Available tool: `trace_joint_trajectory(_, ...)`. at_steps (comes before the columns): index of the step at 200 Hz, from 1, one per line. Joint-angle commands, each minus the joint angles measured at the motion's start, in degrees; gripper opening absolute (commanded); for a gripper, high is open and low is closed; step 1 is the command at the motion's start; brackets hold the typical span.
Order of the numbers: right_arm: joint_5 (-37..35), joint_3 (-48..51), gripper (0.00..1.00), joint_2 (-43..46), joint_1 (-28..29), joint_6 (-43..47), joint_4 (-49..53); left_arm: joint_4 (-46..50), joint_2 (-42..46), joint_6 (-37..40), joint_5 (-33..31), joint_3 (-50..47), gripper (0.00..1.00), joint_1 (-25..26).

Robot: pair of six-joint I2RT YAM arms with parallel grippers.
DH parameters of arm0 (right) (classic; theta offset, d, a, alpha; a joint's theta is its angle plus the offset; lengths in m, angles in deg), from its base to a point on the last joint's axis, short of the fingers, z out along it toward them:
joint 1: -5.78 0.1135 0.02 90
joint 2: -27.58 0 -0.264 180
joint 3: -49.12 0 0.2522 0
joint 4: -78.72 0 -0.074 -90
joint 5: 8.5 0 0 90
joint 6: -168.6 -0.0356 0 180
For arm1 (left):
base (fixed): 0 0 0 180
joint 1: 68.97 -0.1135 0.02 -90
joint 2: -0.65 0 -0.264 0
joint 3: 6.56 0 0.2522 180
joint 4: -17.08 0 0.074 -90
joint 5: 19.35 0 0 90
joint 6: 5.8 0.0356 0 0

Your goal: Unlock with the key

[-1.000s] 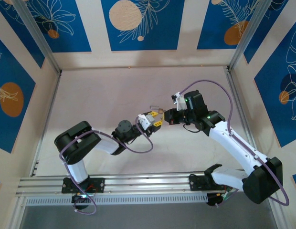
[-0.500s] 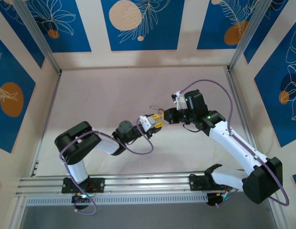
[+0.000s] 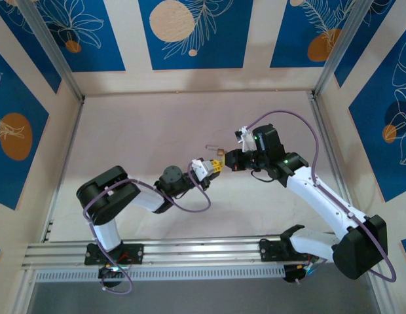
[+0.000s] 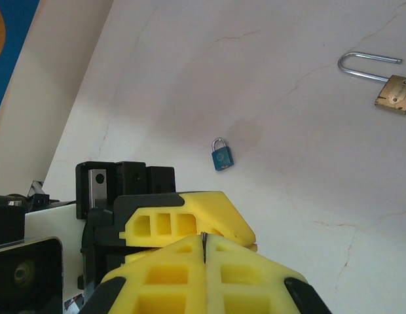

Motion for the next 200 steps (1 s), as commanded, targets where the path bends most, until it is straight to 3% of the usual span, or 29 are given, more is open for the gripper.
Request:
trace_joint_trajectory(1, 0.2, 1.2, 0.02, 1.1, -0.3, -0.9, -0.8, -2.6, -1.0, 0.6, 0.3, 0.5, 0.02, 0.6)
trace_joint_trajectory(107, -3.6, 2.5, 0.0, 1.8, -2.0, -1.3, -1.5, -0.6, 0.0, 1.5, 1.1, 0.2, 0.0, 0.6)
trace_joint_trajectory(158, -2.2, 3.1, 0.01, 1.5, -2.3, -1.6, -2.7, 0.9, 0.5, 1.6, 1.5, 0.3, 0.0, 0.7)
trace_joint_trajectory(177, -1.0, 2.8, 0.1, 1.5, -2.4, -1.9, -2.9, 3.4, 0.9, 2.8, 1.3, 1.0, 0.0, 0.7)
trace_joint_trajectory(200, -1.2, 2.2, 0.32, 2.1, -4.0, -3.0, -2.2, 8.8, 2.1, 8.0, -0.5, 3.0, 0.0, 0.8)
